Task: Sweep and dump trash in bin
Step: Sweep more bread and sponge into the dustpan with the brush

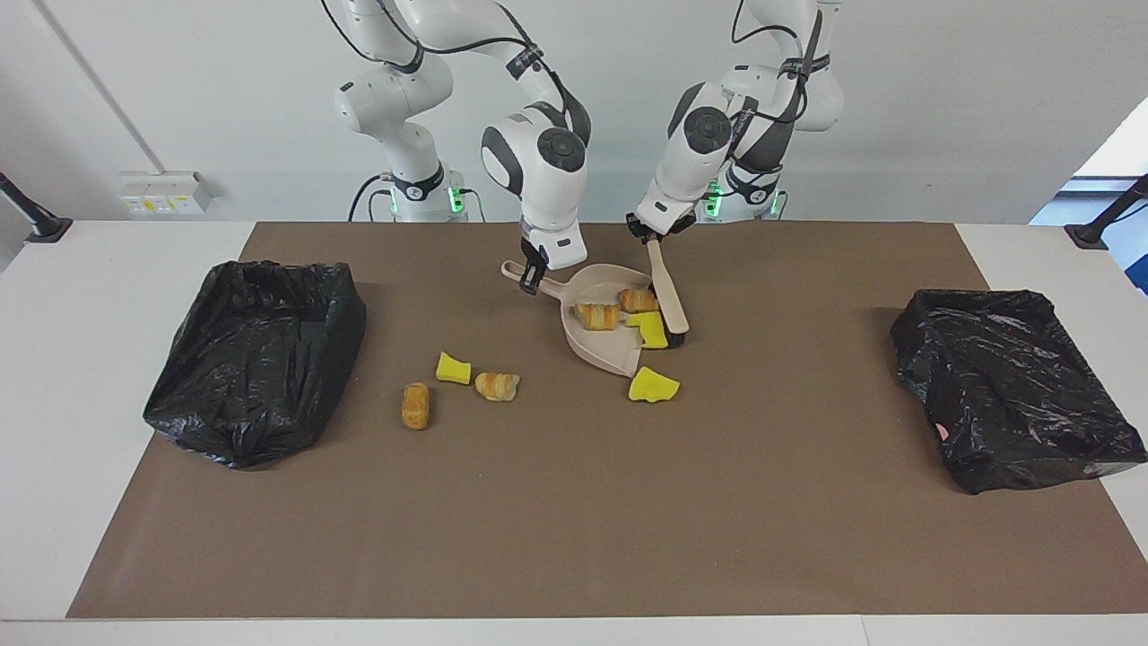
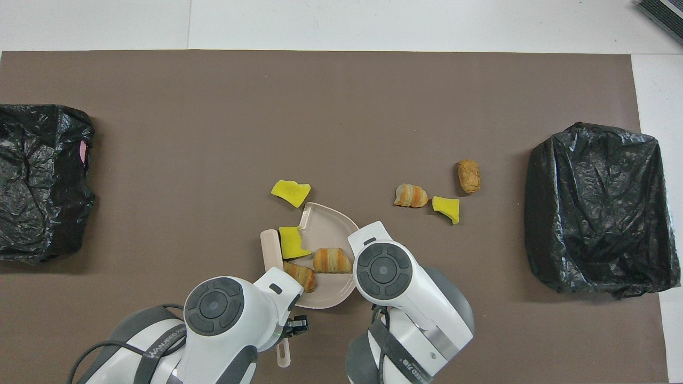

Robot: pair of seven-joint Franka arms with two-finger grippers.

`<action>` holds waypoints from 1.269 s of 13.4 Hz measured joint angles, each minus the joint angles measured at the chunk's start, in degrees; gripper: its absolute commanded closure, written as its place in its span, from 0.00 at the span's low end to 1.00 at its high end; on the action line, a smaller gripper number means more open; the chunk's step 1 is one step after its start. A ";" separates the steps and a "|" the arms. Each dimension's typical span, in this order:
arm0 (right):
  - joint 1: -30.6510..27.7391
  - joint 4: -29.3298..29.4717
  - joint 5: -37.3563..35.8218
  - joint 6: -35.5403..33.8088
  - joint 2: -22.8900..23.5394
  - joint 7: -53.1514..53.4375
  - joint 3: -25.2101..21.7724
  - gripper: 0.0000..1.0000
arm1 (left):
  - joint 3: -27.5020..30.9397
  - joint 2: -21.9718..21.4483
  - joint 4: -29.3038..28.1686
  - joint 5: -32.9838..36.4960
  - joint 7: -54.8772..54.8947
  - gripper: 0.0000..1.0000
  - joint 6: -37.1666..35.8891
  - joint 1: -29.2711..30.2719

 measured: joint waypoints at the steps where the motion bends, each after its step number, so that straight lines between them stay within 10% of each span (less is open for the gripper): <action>1: 0.00 0.00 0.00 0.00 0.00 0.00 0.00 1.00 | 0.01 0.66 1.34 -0.04 -0.07 1.00 0.02 -0.32; 17: 0.37 0.00 0.16 -0.20 -0.10 13.06 0.36 1.00 | 1.94 4.74 15.33 9.34 31.78 1.00 -7.08 11.09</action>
